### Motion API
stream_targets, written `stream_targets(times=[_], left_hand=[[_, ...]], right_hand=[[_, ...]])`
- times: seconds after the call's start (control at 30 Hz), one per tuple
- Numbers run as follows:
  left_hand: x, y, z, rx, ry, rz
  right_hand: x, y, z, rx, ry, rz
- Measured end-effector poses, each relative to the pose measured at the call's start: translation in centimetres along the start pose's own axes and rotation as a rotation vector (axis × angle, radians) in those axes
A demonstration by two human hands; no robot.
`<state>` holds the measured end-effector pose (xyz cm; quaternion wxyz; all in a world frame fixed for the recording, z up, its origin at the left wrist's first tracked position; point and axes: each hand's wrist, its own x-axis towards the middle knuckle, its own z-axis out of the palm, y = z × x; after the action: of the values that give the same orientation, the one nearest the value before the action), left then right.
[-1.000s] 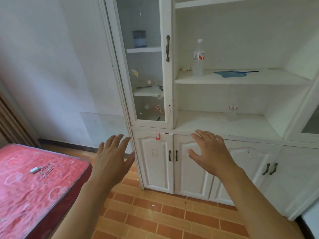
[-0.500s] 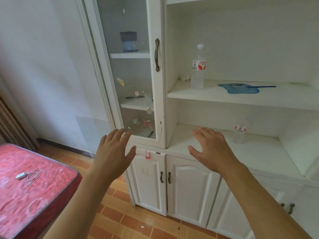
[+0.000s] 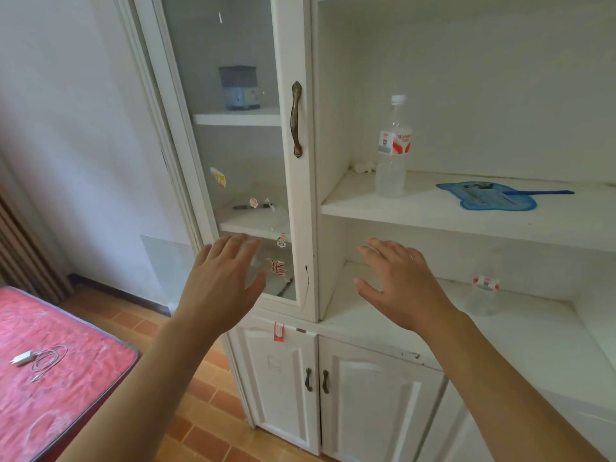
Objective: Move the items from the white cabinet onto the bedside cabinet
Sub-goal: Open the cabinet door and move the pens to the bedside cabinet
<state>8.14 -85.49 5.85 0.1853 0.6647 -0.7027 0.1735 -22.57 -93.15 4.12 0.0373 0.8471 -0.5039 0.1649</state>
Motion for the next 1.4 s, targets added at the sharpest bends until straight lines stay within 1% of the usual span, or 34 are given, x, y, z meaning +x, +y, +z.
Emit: stream_targets(times=[0.2,0.43,0.57,0.73,0.97,1.2,1.4], left_hand=[[5.6,-1.7,1.6,-0.023,0.043,0.037],[13.9,-3.3,1.7,-0.044,0.169,0.069],[17.5,-4.0,1.9,-0.01,0.196,0.098],[20.8,-4.0,2.7,-0.002,0.238,0.14],[23.6,-3.3,3.1,-0.019,0.318,0.08],[25.2,-1.8,3.5,-0.044,0.367,-0.017],[26.4,-0.4,4.2,-0.06,0.397,-0.065]], right_hand=[[4.9,0.3,0.2,-0.023,0.051,0.001],[11.8,-0.2,0.3,-0.038,0.07,0.031],[14.5,-0.8,1.0,-0.071,0.071,0.035],[16.9,-0.8,1.1,-0.061,0.128,0.036],[19.3,0.9,1.4,-0.062,0.141,0.0],[19.1,2.7,3.7,-0.075,0.049,-0.059],[19.4,3.8,4.0,-0.073,0.041,-0.121]])
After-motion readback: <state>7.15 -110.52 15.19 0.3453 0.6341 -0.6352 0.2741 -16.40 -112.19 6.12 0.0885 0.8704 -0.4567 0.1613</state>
